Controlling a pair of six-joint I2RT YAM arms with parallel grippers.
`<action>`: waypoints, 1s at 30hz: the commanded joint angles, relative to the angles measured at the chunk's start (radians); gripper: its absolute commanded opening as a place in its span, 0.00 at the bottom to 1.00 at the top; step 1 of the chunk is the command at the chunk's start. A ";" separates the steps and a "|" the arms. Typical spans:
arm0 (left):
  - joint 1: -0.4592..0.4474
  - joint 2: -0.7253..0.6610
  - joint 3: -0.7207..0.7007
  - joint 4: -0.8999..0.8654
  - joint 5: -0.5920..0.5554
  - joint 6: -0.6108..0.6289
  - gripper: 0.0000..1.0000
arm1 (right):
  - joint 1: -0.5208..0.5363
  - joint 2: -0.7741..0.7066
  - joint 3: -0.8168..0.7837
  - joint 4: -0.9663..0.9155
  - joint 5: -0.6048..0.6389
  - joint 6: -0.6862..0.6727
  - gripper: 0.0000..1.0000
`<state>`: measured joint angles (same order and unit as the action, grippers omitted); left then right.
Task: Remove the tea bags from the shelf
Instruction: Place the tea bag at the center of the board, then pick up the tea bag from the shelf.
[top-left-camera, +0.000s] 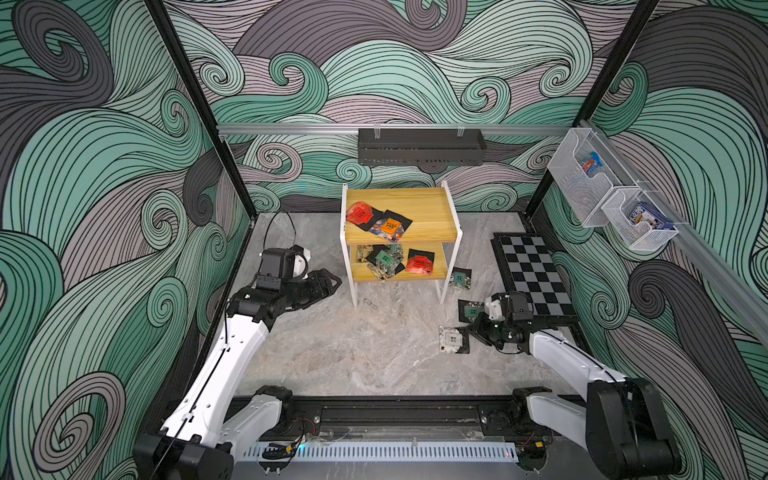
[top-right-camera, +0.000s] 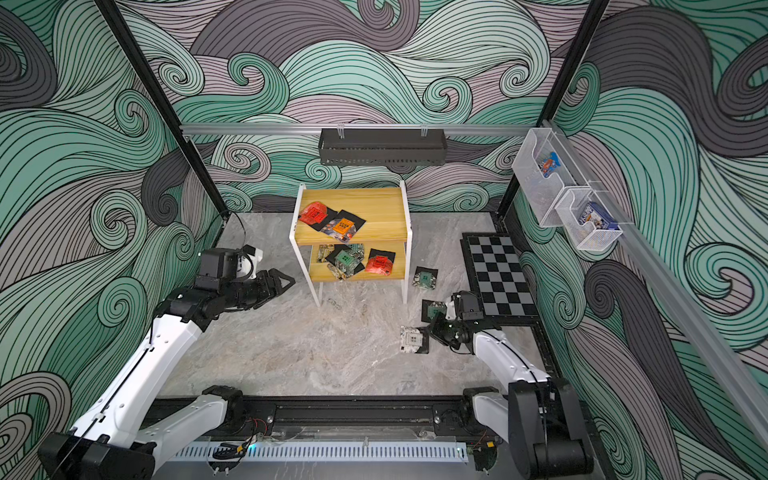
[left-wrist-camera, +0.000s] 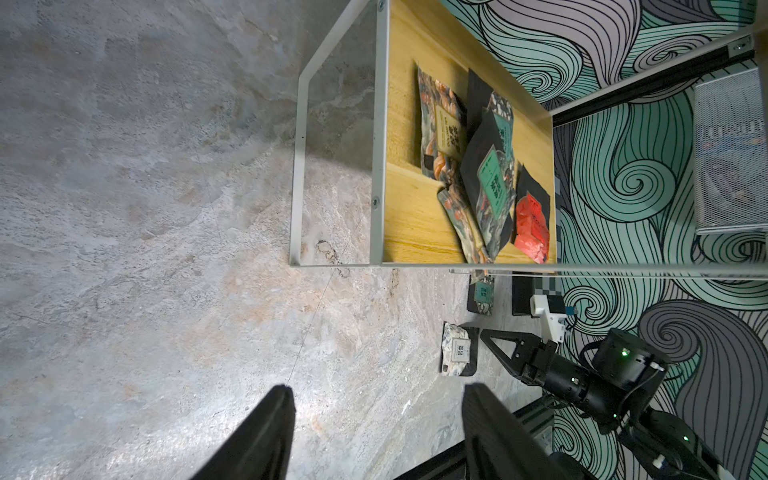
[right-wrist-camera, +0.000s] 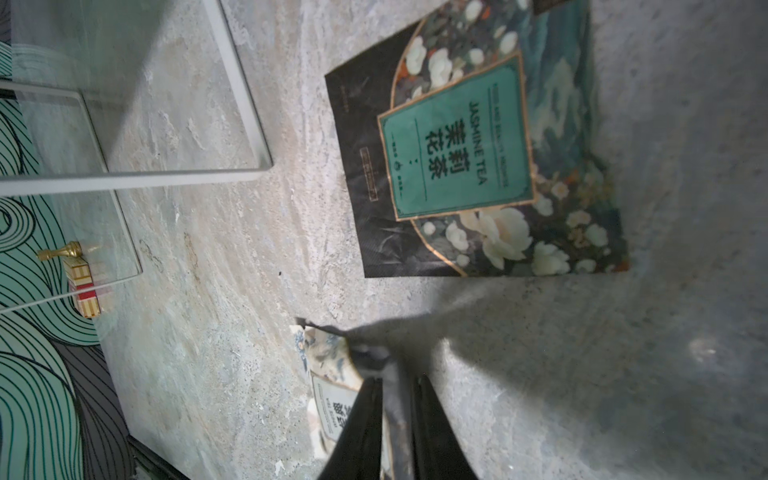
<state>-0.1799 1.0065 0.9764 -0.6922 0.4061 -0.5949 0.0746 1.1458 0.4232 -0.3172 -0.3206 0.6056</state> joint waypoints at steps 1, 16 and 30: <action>-0.003 0.008 -0.001 0.026 -0.015 -0.003 0.67 | 0.010 0.010 0.010 -0.005 0.005 -0.019 0.21; -0.003 0.021 0.056 0.012 -0.023 0.006 0.67 | 0.020 -0.140 0.177 -0.212 0.062 -0.103 0.41; -0.001 0.061 0.229 -0.040 -0.036 -0.006 0.68 | 0.140 -0.192 0.522 -0.318 0.132 -0.286 0.53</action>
<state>-0.1799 1.0599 1.1458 -0.7033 0.3840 -0.5964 0.1932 0.9691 0.8989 -0.6083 -0.2188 0.3946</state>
